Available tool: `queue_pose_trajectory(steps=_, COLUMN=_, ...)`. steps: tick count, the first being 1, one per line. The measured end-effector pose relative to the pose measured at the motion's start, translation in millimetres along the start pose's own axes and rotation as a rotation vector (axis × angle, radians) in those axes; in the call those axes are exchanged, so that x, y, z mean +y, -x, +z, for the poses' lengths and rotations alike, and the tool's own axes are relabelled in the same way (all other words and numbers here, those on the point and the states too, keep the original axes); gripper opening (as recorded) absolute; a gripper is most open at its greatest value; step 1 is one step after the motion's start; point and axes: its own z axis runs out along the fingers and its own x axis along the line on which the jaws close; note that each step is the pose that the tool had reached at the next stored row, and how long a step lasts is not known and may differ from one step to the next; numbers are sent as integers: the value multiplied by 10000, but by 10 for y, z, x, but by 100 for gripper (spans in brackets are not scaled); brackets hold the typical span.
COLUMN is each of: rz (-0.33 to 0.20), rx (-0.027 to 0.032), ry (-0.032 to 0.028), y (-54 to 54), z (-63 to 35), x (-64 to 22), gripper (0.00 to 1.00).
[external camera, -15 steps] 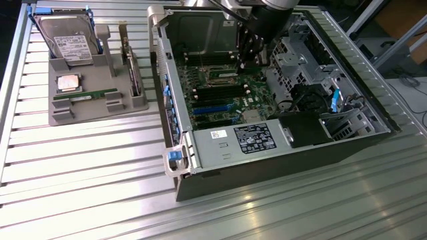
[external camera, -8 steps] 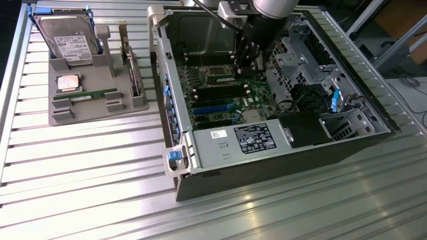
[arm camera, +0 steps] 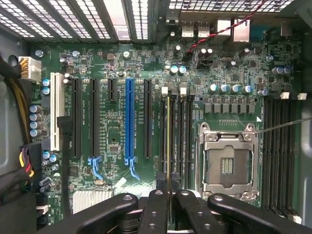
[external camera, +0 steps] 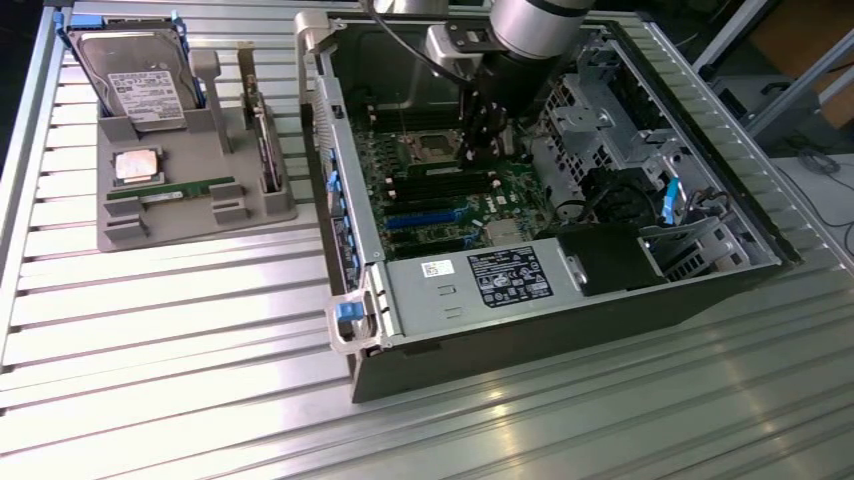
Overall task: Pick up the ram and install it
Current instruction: 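Insert the ram into the slot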
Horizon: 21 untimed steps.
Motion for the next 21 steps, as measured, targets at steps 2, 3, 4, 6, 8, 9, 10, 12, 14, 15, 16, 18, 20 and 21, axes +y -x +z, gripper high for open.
queue_pose_trajectory(steps=2, rz=0, rx=-1, ry=-1, y=-1, z=29, x=3, gripper=13)
queue_pose_trajectory(steps=3, rz=-1, rx=1, ry=0, y=-1, z=41, x=4, gripper=13)
queue_pose_trajectory(steps=4, rz=0, rx=1, ry=0, y=-2, z=55, x=5, gripper=13)
queue_pose_trajectory(steps=6, rz=2, rx=0, ry=0, y=-2, z=84, x=10, gripper=13)
queue_pose_trajectory(steps=8, rz=1, rx=-1, ry=0, y=-3, z=117, x=18, gripper=13)
queue_pose_trajectory(steps=9, rz=0, rx=0, ry=0, y=-3, z=125, x=19, gripper=13)
queue_pose_trajectory(steps=10, rz=-1, rx=1, ry=0, y=-4, z=137, x=19, gripper=13)
queue_pose_trajectory(steps=12, rz=1, rx=0, ry=0, y=-4, z=163, x=19, gripper=13)
queue_pose_trajectory(steps=14, rz=0, rx=-1, ry=0, y=-5, z=196, x=18, gripper=13)
queue_pose_trajectory(steps=15, rz=1, rx=0, ry=0, y=-6, z=216, x=17, gripper=13)
queue_pose_trajectory(steps=16, rz=0, rx=0, ry=0, y=-6, z=236, x=16, gripper=13)
queue_pose_trajectory(steps=18, rz=0, rx=1, ry=0, y=-8, z=265, x=15, gripper=13)
queue_pose_trajectory(steps=20, rz=0, rx=0, ry=0, y=-8, z=295, x=14, gripper=13)
queue_pose_trajectory(steps=21, rz=0, rx=1, ry=0, y=-9, z=300, x=14, gripper=13)
